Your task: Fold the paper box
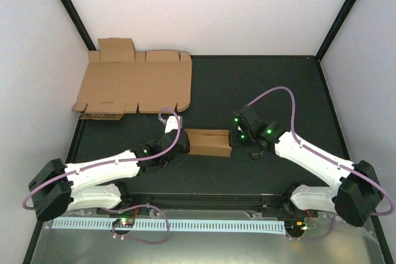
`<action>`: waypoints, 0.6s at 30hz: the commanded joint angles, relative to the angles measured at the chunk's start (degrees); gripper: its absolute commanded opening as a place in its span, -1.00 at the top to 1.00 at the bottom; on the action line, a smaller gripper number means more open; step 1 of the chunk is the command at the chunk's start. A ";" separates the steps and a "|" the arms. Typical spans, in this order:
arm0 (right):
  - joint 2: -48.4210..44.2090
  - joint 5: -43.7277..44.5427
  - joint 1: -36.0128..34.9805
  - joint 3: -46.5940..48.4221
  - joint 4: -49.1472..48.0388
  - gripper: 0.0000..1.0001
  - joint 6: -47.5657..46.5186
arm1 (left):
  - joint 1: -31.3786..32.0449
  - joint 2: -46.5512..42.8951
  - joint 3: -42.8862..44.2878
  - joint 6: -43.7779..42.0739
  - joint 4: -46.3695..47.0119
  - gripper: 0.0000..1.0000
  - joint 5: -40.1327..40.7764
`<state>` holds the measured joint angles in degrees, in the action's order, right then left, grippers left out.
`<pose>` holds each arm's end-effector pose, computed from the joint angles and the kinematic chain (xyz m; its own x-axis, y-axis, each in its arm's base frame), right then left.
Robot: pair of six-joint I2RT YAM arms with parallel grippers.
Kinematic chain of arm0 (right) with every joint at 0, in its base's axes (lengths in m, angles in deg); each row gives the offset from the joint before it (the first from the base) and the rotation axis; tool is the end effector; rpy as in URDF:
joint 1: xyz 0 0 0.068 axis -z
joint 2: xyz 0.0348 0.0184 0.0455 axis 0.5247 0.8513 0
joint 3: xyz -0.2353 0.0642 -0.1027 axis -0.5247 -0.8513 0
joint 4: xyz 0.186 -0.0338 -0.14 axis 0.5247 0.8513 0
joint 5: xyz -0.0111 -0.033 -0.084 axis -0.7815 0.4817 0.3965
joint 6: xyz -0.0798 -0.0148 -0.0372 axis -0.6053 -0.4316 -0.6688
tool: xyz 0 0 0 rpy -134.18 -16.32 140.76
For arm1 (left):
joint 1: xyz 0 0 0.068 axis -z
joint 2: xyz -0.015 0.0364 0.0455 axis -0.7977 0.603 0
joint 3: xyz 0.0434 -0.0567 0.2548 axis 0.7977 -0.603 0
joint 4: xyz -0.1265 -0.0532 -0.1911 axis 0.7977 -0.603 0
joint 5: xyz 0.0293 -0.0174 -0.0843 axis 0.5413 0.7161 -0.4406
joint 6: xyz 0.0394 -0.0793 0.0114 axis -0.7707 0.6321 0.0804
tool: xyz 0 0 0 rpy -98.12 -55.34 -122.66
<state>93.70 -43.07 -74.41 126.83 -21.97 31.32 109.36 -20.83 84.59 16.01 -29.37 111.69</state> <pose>0.1744 0.1611 0.2020 -0.9165 0.0522 -0.3966 -0.0965 0.9334 0.3457 0.1617 -0.1787 0.1879 -0.6436 -0.1790 -0.7442 0.1349 0.9305 -0.3405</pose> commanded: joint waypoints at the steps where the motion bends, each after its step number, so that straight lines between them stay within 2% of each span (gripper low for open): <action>1: -1.16 -1.10 -0.45 -1.53 -3.26 0.97 3.12 | 0.68 1.29 0.59 1.55 -4.65 0.97 -1.58; 18: 2.01 5.70 -4.39 0.15 1.44 0.97 -0.21 | 0.86 1.91 0.54 1.03 -4.34 0.97 -1.26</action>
<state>93.72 -38.61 -76.99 126.11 -23.02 31.89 109.58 -20.70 84.59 16.29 -29.35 112.09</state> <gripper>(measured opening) 0.031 0.021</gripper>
